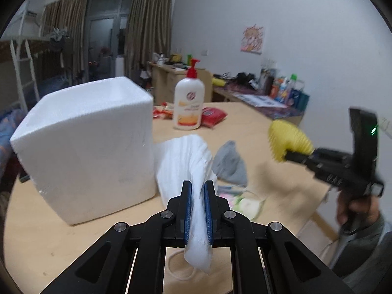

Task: Organize soft objects
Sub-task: 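Carry the white paper and yellow net toward the white foam box, then lower the white paper into the foam box and open the left gripper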

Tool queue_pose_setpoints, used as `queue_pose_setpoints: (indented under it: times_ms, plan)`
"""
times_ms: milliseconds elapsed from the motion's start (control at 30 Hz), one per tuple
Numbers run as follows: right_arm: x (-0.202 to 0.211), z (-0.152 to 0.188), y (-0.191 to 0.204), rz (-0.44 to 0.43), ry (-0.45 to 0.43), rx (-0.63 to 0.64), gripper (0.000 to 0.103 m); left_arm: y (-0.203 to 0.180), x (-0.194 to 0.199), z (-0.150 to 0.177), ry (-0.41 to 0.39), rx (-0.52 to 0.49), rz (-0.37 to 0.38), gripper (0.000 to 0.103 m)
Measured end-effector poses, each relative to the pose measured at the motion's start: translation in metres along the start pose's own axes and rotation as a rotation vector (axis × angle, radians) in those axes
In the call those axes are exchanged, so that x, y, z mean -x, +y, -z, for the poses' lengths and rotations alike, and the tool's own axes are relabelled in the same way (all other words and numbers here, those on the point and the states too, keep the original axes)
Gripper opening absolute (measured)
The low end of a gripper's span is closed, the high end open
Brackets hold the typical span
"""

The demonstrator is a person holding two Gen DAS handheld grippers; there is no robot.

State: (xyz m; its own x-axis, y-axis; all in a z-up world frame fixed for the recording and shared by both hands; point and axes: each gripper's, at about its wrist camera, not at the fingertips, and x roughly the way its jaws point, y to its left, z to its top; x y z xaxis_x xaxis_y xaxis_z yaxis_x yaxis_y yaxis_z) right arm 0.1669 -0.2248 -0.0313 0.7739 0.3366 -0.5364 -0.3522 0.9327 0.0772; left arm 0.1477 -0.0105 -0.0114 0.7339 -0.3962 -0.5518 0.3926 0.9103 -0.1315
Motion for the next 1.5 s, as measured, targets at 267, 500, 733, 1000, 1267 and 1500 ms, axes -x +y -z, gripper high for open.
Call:
queue_pose_setpoints:
  times_ms: [267,500,733,1000,1267,1500]
  plan:
    - [0.003,-0.002,-0.001,-0.001,-0.009,-0.002,0.022,0.002,0.002,-0.004,-0.01,0.017,-0.036,0.002]
    - [0.014,-0.007,0.004,-0.012,-0.055,0.006,0.022,-0.017,0.031,-0.033,-0.153,-0.046,-0.109,0.002]
    - [0.03,-0.021,0.014,-0.037,-0.12,0.022,0.022,-0.019,0.059,-0.054,-0.246,-0.042,-0.136,0.002]
    - [0.032,-0.037,0.044,-0.129,-0.156,0.076,0.022,-0.015,0.096,-0.056,-0.301,-0.006,-0.22,0.003]
    - [0.017,-0.05,0.082,-0.255,-0.159,0.14,0.022,0.001,0.131,-0.043,-0.316,0.052,-0.347,0.003]
    - [0.004,-0.058,0.114,-0.35,-0.152,0.182,0.022,0.016,0.157,-0.028,-0.334,0.106,-0.471,0.003]
